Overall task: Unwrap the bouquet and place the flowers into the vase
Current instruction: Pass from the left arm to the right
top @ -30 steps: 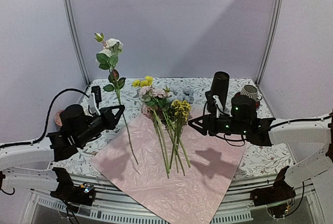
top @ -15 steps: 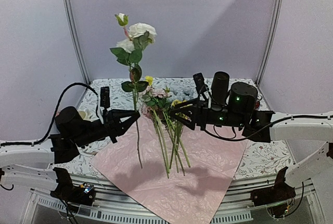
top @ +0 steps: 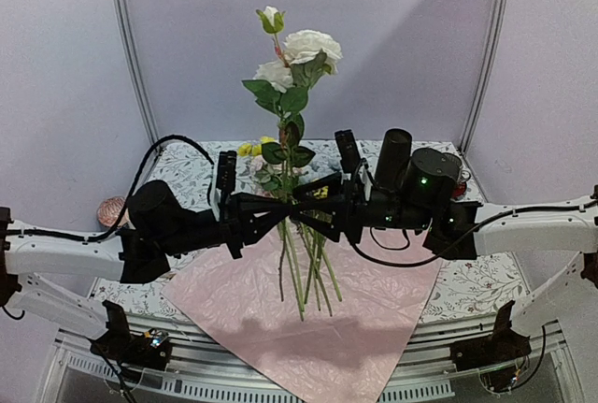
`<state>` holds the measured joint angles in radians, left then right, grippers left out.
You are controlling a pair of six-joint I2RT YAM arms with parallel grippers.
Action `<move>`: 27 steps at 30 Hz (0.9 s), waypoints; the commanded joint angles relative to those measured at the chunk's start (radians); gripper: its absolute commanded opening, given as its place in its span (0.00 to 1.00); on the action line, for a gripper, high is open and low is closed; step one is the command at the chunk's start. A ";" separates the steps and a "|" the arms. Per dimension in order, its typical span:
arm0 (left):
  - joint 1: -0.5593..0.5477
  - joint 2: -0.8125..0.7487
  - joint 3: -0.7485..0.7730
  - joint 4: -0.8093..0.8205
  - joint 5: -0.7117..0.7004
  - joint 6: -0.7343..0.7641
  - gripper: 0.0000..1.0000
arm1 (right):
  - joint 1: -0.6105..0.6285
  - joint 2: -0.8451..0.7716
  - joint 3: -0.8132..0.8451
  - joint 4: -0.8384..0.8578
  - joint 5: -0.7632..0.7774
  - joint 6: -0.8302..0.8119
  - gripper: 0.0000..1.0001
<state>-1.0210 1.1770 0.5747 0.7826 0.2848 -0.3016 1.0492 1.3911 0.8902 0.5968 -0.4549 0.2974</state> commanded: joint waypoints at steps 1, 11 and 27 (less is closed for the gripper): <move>-0.020 0.024 0.039 0.056 0.029 0.019 0.00 | 0.020 0.007 0.009 0.064 -0.007 -0.056 0.49; -0.031 0.039 0.029 0.100 0.054 0.031 0.00 | 0.021 0.026 0.038 0.070 0.018 -0.070 0.37; -0.039 0.051 0.024 0.117 0.067 0.040 0.01 | 0.021 0.014 0.039 0.103 0.024 -0.063 0.09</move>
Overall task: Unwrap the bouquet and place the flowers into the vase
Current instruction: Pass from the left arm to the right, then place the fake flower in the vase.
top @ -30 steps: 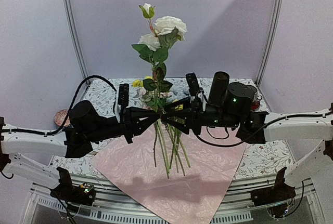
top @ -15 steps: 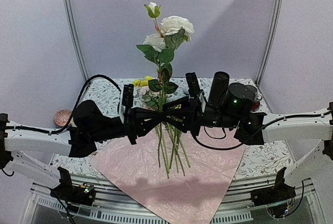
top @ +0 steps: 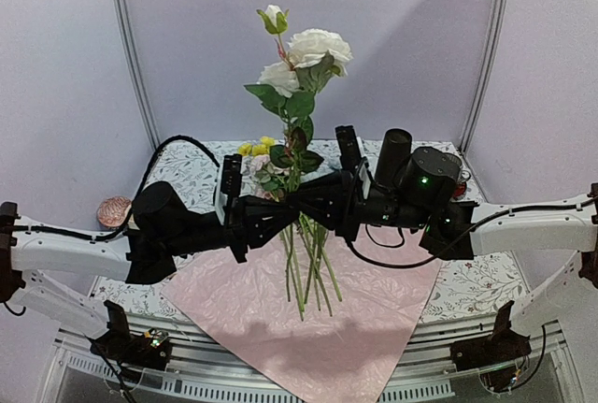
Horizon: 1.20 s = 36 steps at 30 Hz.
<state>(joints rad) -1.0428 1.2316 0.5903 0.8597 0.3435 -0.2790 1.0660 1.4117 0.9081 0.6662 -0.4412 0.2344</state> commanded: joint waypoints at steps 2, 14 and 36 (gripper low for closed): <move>-0.016 -0.006 0.007 0.040 0.008 0.017 0.01 | 0.005 -0.007 0.022 0.032 0.011 0.002 0.04; -0.016 -0.085 -0.041 -0.020 -0.154 0.028 0.79 | -0.078 -0.119 -0.030 -0.101 0.214 0.001 0.03; 0.036 -0.283 -0.163 -0.240 -0.463 0.051 0.90 | -0.370 -0.318 -0.008 -0.183 0.696 -0.224 0.02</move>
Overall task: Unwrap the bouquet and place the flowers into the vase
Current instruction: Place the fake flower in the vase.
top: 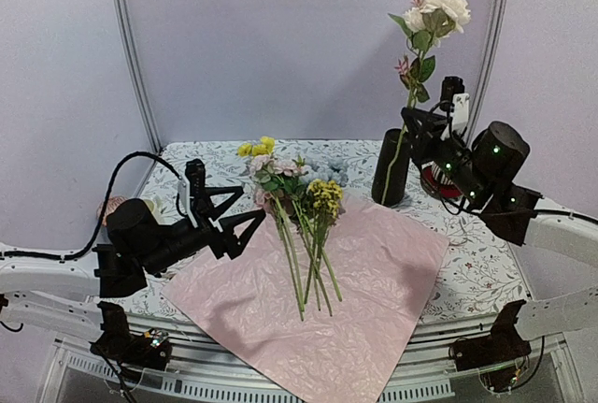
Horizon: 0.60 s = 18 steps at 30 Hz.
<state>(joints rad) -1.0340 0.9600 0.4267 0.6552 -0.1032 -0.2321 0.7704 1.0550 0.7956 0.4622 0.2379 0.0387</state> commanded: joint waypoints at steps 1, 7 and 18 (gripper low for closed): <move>0.030 -0.010 0.001 -0.038 -0.011 0.001 0.89 | -0.094 0.056 0.128 0.028 0.008 -0.028 0.02; 0.041 -0.017 0.001 -0.068 -0.017 -0.008 0.89 | -0.155 0.165 0.272 0.067 -0.038 -0.125 0.02; 0.045 -0.050 -0.008 -0.089 -0.058 -0.027 0.89 | -0.308 0.269 0.405 0.133 -0.144 -0.067 0.02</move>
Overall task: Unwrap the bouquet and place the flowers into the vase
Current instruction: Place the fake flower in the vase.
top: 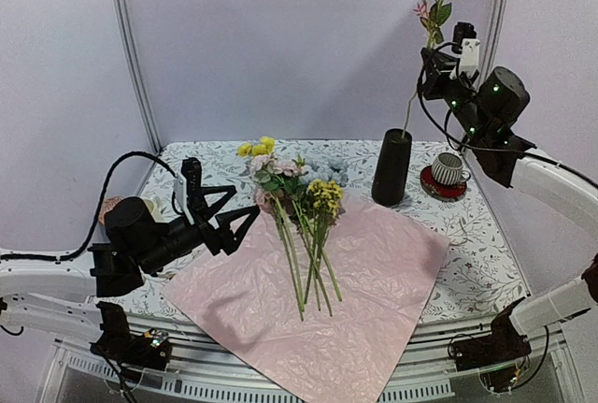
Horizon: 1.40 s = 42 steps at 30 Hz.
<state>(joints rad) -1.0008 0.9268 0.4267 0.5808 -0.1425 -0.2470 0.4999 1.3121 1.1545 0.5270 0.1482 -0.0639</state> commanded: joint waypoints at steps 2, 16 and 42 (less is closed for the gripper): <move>0.013 -0.019 -0.006 -0.017 -0.022 -0.012 0.89 | -0.056 0.024 0.046 0.070 -0.060 0.037 0.02; 0.019 -0.014 0.002 -0.034 -0.032 -0.009 0.89 | -0.129 0.098 0.040 0.094 -0.115 0.147 0.02; 0.021 -0.008 0.022 -0.056 -0.022 -0.020 0.89 | -0.250 0.334 -0.074 0.157 -0.278 0.391 0.16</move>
<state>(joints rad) -0.9916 0.9169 0.4271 0.5426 -0.1661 -0.2630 0.2539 1.6272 1.0992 0.6537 -0.0898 0.2985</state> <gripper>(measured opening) 0.890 0.082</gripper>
